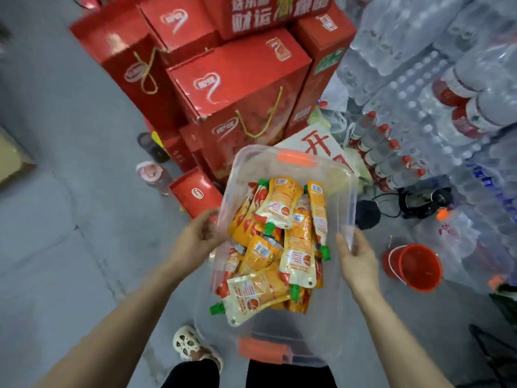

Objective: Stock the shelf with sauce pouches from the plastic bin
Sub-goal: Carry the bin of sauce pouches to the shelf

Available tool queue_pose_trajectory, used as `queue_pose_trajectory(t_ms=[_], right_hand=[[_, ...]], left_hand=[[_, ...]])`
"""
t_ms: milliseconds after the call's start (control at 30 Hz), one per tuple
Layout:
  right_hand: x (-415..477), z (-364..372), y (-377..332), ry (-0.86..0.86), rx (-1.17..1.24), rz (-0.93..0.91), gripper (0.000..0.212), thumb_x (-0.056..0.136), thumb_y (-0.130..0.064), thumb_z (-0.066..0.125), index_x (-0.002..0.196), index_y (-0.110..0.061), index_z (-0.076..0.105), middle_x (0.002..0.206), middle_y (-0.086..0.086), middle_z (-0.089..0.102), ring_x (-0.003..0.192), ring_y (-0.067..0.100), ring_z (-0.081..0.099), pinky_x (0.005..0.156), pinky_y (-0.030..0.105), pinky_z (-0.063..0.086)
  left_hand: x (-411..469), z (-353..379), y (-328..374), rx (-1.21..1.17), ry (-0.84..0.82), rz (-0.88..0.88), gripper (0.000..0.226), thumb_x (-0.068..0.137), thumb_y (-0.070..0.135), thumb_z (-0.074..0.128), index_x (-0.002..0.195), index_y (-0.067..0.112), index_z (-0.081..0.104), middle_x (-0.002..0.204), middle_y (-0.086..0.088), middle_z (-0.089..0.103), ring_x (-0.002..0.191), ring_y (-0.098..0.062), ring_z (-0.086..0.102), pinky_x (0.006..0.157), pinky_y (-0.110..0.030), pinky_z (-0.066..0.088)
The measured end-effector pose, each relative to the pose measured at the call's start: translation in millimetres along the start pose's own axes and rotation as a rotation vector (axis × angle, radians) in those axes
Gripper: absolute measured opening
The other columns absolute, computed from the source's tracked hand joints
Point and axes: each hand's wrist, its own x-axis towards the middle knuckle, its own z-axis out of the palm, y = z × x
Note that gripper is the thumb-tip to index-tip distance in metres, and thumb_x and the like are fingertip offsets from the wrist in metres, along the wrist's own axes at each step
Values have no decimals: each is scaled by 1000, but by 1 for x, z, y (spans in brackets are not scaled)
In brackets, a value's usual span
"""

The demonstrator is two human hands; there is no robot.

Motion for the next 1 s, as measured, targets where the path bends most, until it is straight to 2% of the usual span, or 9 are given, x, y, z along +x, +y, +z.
queue_pose_trajectory(t_ms=[133,267,367,433,500,600,733,867,1000], right_hand=[[-88,56,-17,-100,-124,-76,52,97,-40,55,145,-24,44,145,1,51,135,25,46,112,45,38],[-156,134,-56,-268,-251,-218,46,96,-39,56,140,-24,51,140,3,58,130,27,52,109,47,41],[-193,197,-91,-376,-302,-294,54,93,-45,57,142,-22,50,139,3,57,129,27,54,110,46,41],[-208,238,-115,-424,-338,-372,53,88,-50,57,135,-25,55,131,1,64,121,24,59,105,45,45],[-220,273,-144,-472,-360,-421,38,90,-43,60,124,-26,60,114,0,69,108,22,64,95,39,50],[-229,322,-198,-497,-356,-522,26,90,-38,63,114,-28,61,91,-1,69,90,23,66,83,39,52],[-224,381,-275,-550,-343,-555,38,92,-40,61,126,-24,56,104,13,68,101,23,62,94,43,50],[-196,444,-360,-555,-331,-629,35,91,-43,61,122,-26,57,102,-4,63,103,20,59,96,46,48],[-167,501,-448,-571,-353,-641,44,90,-49,58,128,-27,55,112,0,68,107,24,63,96,48,50]], left_hand=[[-96,-57,-72,-87,114,-106,54,79,8,75,127,18,53,64,10,51,45,1,52,47,-14,40],[-175,-129,-138,-165,285,-249,65,72,21,81,129,23,51,63,6,48,43,-5,46,48,-30,43],[-217,-185,-178,-151,443,-278,74,64,31,80,130,13,54,59,6,39,51,-12,39,52,-31,36],[-236,-222,-196,-171,525,-289,73,61,38,72,129,17,55,56,5,35,48,-15,36,49,-39,39],[-246,-257,-211,-202,606,-297,70,63,38,72,129,21,55,55,4,33,46,-17,35,46,-47,45],[-242,-308,-221,-210,704,-301,58,73,27,79,126,23,56,57,2,35,47,-20,38,46,-45,44],[-207,-379,-221,-303,772,-294,52,80,10,75,126,25,54,58,-5,35,45,-23,41,33,-22,35],[-152,-454,-210,-338,812,-286,50,83,10,73,122,32,50,58,-3,33,46,-25,39,31,-20,35],[-93,-535,-191,-372,817,-285,53,82,14,74,129,22,52,55,0,34,44,-23,41,33,-24,36]])
